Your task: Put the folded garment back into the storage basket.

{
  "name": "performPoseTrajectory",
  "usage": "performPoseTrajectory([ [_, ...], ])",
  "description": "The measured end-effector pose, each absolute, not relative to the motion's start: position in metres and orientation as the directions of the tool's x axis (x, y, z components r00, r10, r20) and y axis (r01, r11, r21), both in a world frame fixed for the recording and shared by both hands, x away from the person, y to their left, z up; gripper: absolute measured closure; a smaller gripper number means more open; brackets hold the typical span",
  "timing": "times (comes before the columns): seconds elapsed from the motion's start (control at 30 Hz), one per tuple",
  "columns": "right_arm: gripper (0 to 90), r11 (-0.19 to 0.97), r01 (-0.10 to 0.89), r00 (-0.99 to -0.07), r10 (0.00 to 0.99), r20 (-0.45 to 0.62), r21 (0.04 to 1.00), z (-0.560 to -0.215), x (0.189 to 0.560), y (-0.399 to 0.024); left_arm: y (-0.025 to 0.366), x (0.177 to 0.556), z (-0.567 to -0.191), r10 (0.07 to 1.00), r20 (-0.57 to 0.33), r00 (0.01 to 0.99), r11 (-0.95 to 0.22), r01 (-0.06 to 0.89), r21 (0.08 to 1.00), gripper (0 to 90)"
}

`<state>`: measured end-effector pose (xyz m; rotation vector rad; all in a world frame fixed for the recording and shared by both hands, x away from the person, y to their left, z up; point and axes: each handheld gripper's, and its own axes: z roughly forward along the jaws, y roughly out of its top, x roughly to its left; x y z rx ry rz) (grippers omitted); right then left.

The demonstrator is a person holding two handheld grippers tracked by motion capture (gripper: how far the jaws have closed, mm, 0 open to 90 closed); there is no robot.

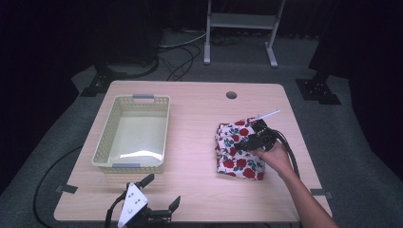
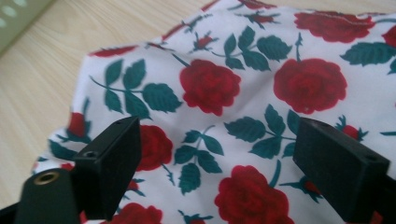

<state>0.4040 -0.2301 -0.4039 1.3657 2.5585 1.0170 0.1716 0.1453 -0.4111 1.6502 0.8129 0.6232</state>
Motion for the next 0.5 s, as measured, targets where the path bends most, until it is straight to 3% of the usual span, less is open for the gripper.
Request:
performPoseTrajectory([
  [0.13,21.1,0.412,0.712,-0.604,0.773,0.196,0.568,-0.409,0.404,-0.228,0.146,0.172,-0.411,0.784,-0.017,0.621,-0.126,0.185,0.974,0.0],
  [0.3,33.8,0.441,0.681,-0.602,0.792,0.104,0.584,-0.421,0.396,-0.224,0.145,0.172,-0.411,0.784,-0.014,0.621,-0.129,0.185,0.974,0.0],
  [0.5,39.3,0.486,0.653,-0.609,0.793,0.022,0.582,-0.422,0.390,-0.217,0.144,0.173,-0.412,0.782,-0.012,0.623,-0.135,0.188,0.973,0.0],
])
